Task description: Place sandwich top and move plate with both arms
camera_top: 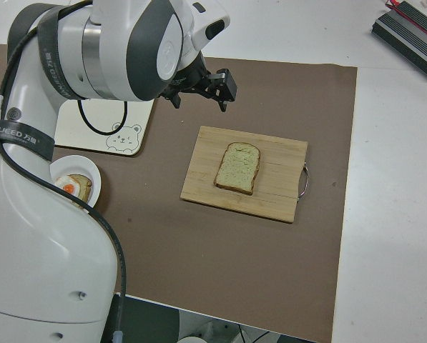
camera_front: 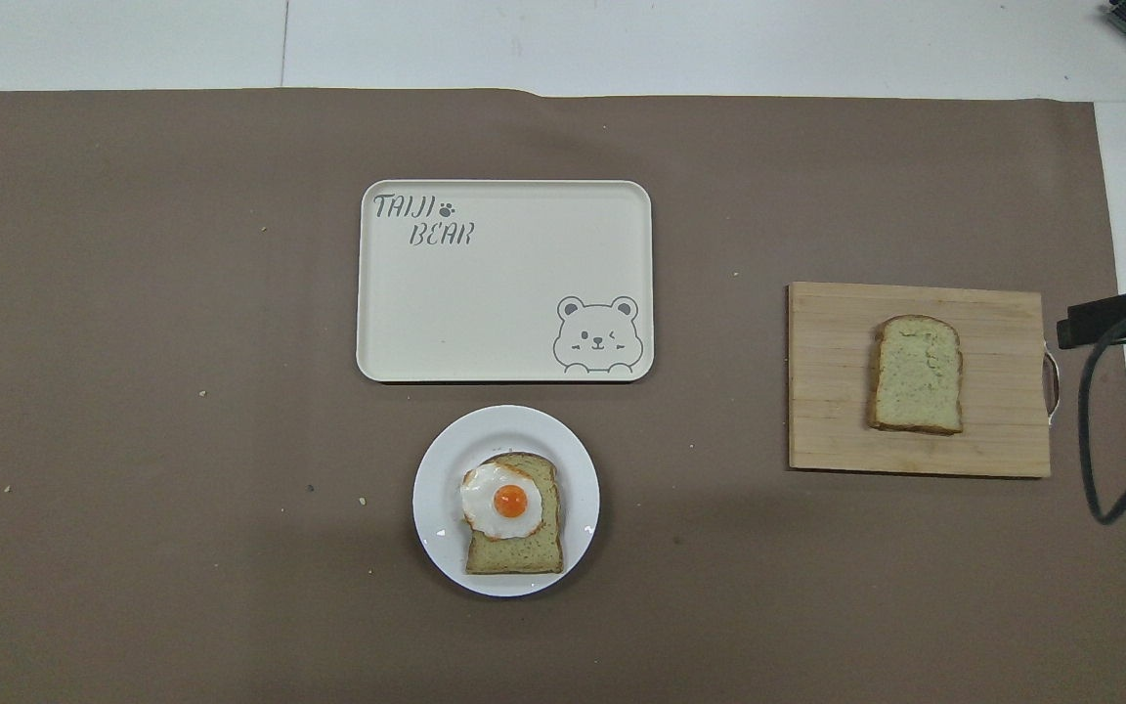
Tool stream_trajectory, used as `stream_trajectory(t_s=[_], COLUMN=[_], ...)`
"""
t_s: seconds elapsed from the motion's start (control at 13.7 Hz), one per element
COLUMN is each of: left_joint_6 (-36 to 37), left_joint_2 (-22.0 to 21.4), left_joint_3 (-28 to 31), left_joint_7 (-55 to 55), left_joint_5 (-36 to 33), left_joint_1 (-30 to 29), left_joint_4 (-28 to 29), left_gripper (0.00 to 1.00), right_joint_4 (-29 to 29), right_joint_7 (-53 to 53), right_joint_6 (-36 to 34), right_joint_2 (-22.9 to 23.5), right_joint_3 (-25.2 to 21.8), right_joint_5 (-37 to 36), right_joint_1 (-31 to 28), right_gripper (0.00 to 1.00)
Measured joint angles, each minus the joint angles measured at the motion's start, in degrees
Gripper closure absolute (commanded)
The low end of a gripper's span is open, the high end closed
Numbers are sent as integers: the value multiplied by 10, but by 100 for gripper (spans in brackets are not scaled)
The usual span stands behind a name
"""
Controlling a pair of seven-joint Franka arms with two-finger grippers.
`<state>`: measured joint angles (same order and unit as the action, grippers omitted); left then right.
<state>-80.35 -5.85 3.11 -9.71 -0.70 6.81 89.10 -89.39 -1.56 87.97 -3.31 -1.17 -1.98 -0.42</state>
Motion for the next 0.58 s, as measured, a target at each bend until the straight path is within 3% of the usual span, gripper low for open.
stream_trajectory(t_s=[0.29,0.58], left_joint_6=[-23,-12], left_joint_2=[-58,-36], left_joint_3=[-3,2], left_joint_7=[-7,-5], left_joint_5=[-34,-15], left_joint_1=[13,13], left_joint_4=[87,63], left_gripper=[0,0], right_joint_4=[0,0], right_joint_7=[0,0], right_joint_6=[0,-1], right_joint_2=[0,0], right_joint_3=[0,0], right_joint_5=[0,0], right_joint_1=[0,0], right_gripper=[0,0])
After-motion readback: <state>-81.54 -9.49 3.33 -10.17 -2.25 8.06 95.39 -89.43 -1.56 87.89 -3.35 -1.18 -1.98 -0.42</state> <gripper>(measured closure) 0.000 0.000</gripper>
